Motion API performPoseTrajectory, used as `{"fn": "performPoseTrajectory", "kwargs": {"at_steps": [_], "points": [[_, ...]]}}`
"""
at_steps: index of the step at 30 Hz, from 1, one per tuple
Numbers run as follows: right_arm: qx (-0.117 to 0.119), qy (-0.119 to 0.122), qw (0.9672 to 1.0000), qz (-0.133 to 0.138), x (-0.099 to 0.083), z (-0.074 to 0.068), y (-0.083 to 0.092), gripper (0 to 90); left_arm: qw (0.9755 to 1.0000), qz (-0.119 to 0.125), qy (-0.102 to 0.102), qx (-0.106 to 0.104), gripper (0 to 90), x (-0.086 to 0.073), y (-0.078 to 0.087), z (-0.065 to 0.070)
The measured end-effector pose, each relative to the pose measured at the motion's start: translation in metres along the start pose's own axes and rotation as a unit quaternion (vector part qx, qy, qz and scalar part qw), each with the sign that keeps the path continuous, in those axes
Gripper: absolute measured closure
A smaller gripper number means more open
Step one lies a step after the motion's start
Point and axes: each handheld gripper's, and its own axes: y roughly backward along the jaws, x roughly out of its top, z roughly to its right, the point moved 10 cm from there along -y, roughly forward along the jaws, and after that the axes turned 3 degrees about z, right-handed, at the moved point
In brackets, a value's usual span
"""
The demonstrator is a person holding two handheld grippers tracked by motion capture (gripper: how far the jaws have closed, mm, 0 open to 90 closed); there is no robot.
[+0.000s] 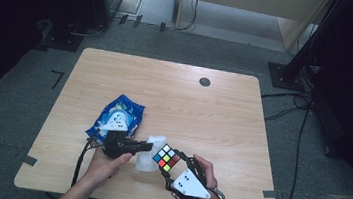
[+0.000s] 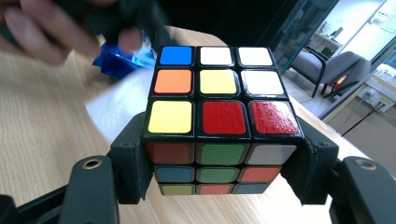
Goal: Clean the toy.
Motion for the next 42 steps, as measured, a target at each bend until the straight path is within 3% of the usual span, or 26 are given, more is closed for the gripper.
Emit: {"fn": "performPoseTrajectory", "kwargs": {"at_steps": [2,3,7,10,14,17,18,21,25,27,30,34,37,42], "points": [[0.0,0.005,1.0,-0.001,0.0,-0.001,0.0,34.8,0.9986,0.02,0.003,-0.049,88.5,0.008,0.005,0.015],[0.0,0.006,1.0,0.001,0.0,-0.002,0.0,34.8,0.9976,0.026,0.007,-0.063,88.5,0.01,0.006,0.02],[-0.009,0.028,0.9994,0.018,0.011,-0.005,0.004,34.8,0.9958,0.022,0.009,-0.088,88.5,0.01,0.004,0.03],[-0.024,0.051,0.9983,0.015,0.013,-0.007,0.004,34.8,0.9974,0.011,-0.001,-0.071,88.4,0.007,0.002,0.026],[-0.025,0.05,0.9982,0.024,0.016,-0.007,0.006,34.8,0.9987,-0.003,-0.004,-0.05,88.3,0.002,-0.001,0.02],[-0.021,0.042,0.9984,0.031,0.018,-0.006,0.008,34.8,0.9995,-0.03,-0.005,-0.001,88.3,-0.007,-0.01,0.008],[-0.021,0.039,0.9985,0.031,0.018,-0.005,0.008,34.8,0.9994,-0.033,-0.002,0.007,88.2,-0.01,-0.011,0.006],[-0.019,0.032,0.9988,0.03,0.017,-0.004,0.006,34.8,0.9994,-0.033,-0.001,0.011,88.1,-0.009,-0.01,0.004],[-0.015,0.025,0.9993,0.022,0.013,-0.003,0.003,34.8,0.9999,0.0,-0.012,0.006,88.0,0.007,0.003,0.011],[-0.015,0.023,0.9995,0.016,0.009,-0.003,0.001,34.8,0.9989,0.023,-0.04,-0.005,88.0,0.016,0.011,0.019],[-0.014,0.022,0.9996,0.013,0.008,-0.004,-0.001,34.8,0.9964,0.035,-0.073,-0.023,87.8,0.022,0.017,0.033],[-0.016,0.019,0.9995,0.019,0.012,-0.005,-0.001,34.8,0.9964,0.017,-0.08,-0.018,87.7,0.015,0.009,0.034],[-0.017,0.021,0.9994,0.022,0.014,-0.006,0.0,34.8,0.9966,0.003,-0.082,-0.001,87.7,0.009,0.003,0.027],[-0.017,0.022,0.9993,0.025,0.015,-0.006,0.002,34.8,0.9979,0.0,-0.064,-0.005,87.8,0.005,-0.001,0.023]]}}
